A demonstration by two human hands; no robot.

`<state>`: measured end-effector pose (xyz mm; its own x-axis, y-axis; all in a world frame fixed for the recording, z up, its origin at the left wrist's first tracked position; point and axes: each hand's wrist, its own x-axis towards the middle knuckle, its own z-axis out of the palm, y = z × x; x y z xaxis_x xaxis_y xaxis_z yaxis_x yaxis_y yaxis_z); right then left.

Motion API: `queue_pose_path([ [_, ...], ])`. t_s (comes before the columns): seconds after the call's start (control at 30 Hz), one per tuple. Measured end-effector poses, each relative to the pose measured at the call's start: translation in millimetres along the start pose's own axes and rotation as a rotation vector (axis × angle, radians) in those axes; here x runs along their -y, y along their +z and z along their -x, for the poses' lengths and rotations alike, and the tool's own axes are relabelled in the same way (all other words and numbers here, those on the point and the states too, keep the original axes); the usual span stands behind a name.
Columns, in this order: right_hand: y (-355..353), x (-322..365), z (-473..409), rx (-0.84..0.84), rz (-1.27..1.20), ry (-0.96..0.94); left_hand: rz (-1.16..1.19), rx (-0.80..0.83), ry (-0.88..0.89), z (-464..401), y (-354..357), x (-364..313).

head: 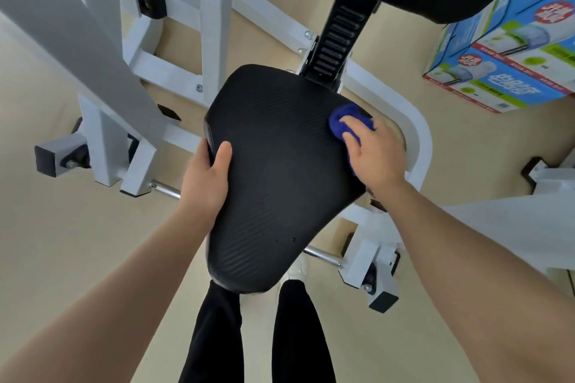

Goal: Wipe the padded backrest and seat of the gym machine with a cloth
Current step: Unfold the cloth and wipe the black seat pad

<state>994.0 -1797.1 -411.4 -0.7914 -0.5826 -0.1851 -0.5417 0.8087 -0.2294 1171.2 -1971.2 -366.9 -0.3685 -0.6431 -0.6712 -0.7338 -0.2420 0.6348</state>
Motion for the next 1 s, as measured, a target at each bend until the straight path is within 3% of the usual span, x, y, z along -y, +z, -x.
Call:
queue_pose_path([
  [0.1,-2.3,17.5,26.5,-0.033,-0.034,-0.148,0.067,0.074,0.029,4.1,-1.0,2.1],
  [0.23,-8.5,48.9,71.3,0.101,-0.175,-0.425,0.069,0.058,0.037,4.2,0.2,0.7],
  [0.3,-8.6,44.1,58.3,0.128,-0.113,-0.504,0.038,0.033,0.056,1.0,-0.5,3.3],
  [0.37,-5.1,34.5,30.4,0.06,-0.034,-0.439,-0.036,-0.028,0.083,0.7,0.5,4.0],
  [0.47,-0.1,31.9,-5.9,0.043,-0.003,-0.062,-0.048,-0.053,0.102,3.4,1.5,1.3],
  [0.53,1.8,47.3,-5.1,0.032,-0.011,0.028,-0.017,-0.029,0.074,6.3,1.4,-3.0],
  [0.7,-2.6,97.3,57.5,0.033,-0.134,-0.288,0.063,-0.06,0.038,5.7,-0.7,-1.7],
  [0.8,-1.5,91.7,51.3,0.076,-0.137,-0.458,0.117,-0.062,0.016,4.9,-1.9,0.0],
  [0.87,5.5,82.1,24.1,0.015,-0.071,-0.418,0.106,-0.064,0.026,1.7,-2.2,6.6],
  [1.0,12.9,93.6,-27.6,0.001,0.002,-0.047,0.19,-0.047,0.046,-1.0,-4.7,13.3],
])
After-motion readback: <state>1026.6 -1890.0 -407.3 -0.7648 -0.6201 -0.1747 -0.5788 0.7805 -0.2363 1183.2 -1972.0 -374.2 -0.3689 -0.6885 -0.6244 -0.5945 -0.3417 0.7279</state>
